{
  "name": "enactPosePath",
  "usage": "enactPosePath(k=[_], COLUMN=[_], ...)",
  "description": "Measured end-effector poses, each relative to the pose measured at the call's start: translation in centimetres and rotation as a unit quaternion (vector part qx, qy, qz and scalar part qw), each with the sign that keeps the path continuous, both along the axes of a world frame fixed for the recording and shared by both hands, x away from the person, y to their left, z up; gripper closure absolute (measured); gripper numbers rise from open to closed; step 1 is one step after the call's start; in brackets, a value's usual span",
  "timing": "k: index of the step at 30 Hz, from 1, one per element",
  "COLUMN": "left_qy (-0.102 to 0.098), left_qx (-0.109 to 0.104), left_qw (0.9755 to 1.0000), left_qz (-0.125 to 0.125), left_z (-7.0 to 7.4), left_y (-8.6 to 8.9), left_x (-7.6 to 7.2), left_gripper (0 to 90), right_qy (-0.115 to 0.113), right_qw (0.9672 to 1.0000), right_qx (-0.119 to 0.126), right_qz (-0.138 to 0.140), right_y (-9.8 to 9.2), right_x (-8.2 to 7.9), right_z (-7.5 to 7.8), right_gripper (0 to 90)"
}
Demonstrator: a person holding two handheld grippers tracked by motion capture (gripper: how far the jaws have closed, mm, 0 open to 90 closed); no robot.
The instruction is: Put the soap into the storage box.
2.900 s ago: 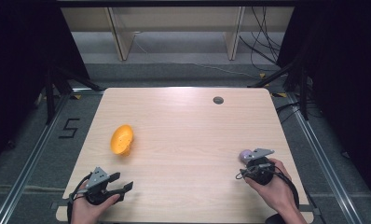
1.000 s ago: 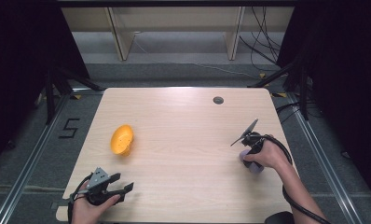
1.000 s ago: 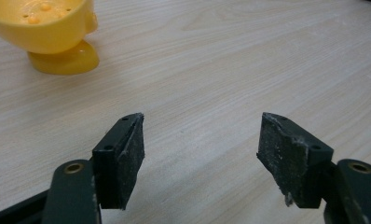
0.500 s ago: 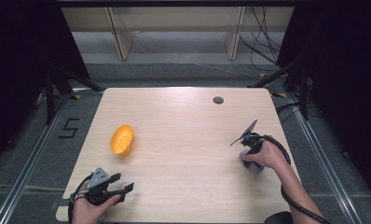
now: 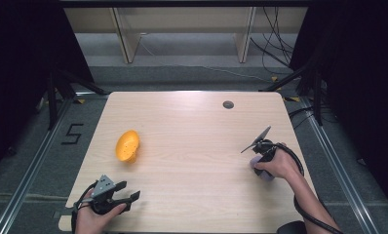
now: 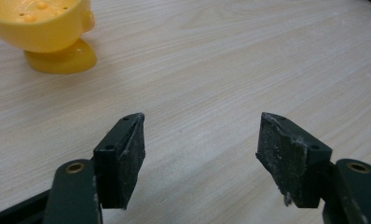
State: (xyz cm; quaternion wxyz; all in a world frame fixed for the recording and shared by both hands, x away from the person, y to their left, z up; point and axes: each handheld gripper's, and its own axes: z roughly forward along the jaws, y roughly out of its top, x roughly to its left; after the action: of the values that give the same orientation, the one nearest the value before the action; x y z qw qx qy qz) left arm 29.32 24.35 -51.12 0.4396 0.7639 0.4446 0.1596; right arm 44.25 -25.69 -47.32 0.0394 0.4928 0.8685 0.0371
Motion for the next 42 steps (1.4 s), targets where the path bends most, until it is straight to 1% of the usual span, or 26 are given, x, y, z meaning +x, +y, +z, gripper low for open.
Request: enactPosePath(k=[1,3,5,6,8,9,10,12,14,18,19,20,21,22,24,25,27,28,29,33,34,35,36,38,40,42], left_qy=[-0.001,-0.002,0.000,-0.001,-0.002,-0.002,-0.002,-0.002,-0.002,-0.003,-0.002,-0.004,-0.004,-0.003,-0.005,-0.004,-0.004,-0.005,-0.004,-0.004,-0.005,-0.003,-0.004,-0.004,-0.004,-0.004], left_qx=[0.000,0.001,0.003,0.000,0.002,0.002,0.002,0.002,0.002,0.005,0.001,0.001,0.002,0.002,0.003,0.004,0.002,0.003,0.002,0.002,0.003,0.005,0.006,0.003,0.002,0.002], left_qw=[1.0000,1.0000,1.0000,1.0000,1.0000,1.0000,1.0000,1.0000,1.0000,1.0000,1.0000,1.0000,1.0000,1.0000,1.0000,1.0000,1.0000,1.0000,1.0000,1.0000,1.0000,1.0000,1.0000,1.0000,1.0000,1.0000], left_qz=[-0.001,0.002,0.004,0.005,0.005,0.005,0.004,0.004,0.004,0.003,-0.001,-0.001,-0.001,-0.002,0.000,0.001,-0.001,0.001,-0.002,-0.002,0.001,0.002,0.002,-0.001,-0.002,-0.001], left_z=[0.0,0.0,0.0,0.0,0.0,0.0,0.0,0.0,0.0,0.1,0.1,0.0,0.1,0.1,0.1,0.1,0.1,0.1,0.1,0.1,0.1,0.1,0.1,0.1,0.1,0.1], left_y=[0.0,0.0,0.0,-0.1,-0.1,-0.1,-0.1,-0.1,-0.1,0.0,0.0,0.0,0.0,0.0,-0.1,-0.1,0.0,-0.1,0.0,0.0,-0.1,-0.1,-0.1,-0.1,-0.1,-0.1], left_x=[0.0,0.0,-0.1,-0.1,-0.1,-0.1,-0.1,-0.1,-0.1,-0.1,0.0,0.0,0.0,0.0,-0.1,-0.1,-0.1,-0.1,-0.1,-0.1,-0.1,-0.1,-0.1,-0.1,-0.1,-0.1], left_gripper=[31.4,31.4,31.4,31.4,31.4,31.4,31.4,31.4,31.5,31.5,31.4,31.4,31.4,31.4,31.4,31.4,31.4,31.4,31.4,31.4,31.4,31.4,31.4,31.4,31.4,31.5], right_qy=[-0.011,-0.012,-0.024,-0.030,-0.043,-0.051,-0.058,-0.064,-0.077,-0.105,-0.112,-0.117,-0.118,-0.139,-0.144,-0.158,-0.163,-0.171,-0.173,-0.205,-0.217,-0.217,-0.225,-0.245,-0.261,-0.276], right_qw=[0.9999,0.9999,0.9996,0.9995,0.9985,0.9982,0.9969,0.9967,0.9949,0.9915,0.9898,0.9893,0.9893,0.9846,0.9836,0.9806,0.9796,0.9771,0.9765,0.9666,0.9619,0.9619,0.9596,0.9513,0.9450,0.9364], right_qx=[0.002,-0.005,-0.002,-0.005,-0.012,-0.013,-0.018,-0.017,-0.022,-0.031,-0.035,-0.026,-0.028,-0.033,-0.031,-0.036,-0.038,-0.039,-0.038,-0.051,-0.051,-0.051,-0.049,-0.055,-0.059,-0.065], right_qz=[0.004,-0.005,0.016,0.009,0.033,0.029,0.050,0.046,0.061,0.070,0.081,0.083,0.081,0.101,0.103,0.111,0.112,0.121,0.123,0.145,0.158,0.158,0.161,0.179,0.188,0.207], right_y=[0.0,0.2,0.2,0.4,0.4,0.6,0.5,0.7,0.7,0.8,0.7,0.9,1.0,0.9,1.0,1.0,1.1,1.2,1.2,1.5,1.5,1.5,1.6,1.7,2.0,2.2], right_x=[-0.3,-0.5,-0.8,-0.9,-1.2,-1.5,-1.7,-1.9,-2.2,-3.0,-3.0,-3.3,-3.5,-3.7,-3.9,-4.3,-4.5,-4.7,-4.8,-5.6,-5.9,-5.9,-6.1,-6.5,-7.0,-7.4], right_z=[0.0,0.1,0.0,0.0,0.1,0.0,0.1,0.0,0.1,0.0,0.0,0.1,0.2,0.4,0.4,0.5,0.6,0.7,0.7,1.0,1.1,1.1,1.2,1.4,1.6,1.8], right_gripper=[50.2,50.2,50.2,50.2,50.2,50.2,50.2,50.2,50.2,50.2,50.2,50.3,50.2,50.2,50.2,50.2,50.2,50.2,50.2,50.2,50.2,50.2,50.2,50.2,50.2,50.2])
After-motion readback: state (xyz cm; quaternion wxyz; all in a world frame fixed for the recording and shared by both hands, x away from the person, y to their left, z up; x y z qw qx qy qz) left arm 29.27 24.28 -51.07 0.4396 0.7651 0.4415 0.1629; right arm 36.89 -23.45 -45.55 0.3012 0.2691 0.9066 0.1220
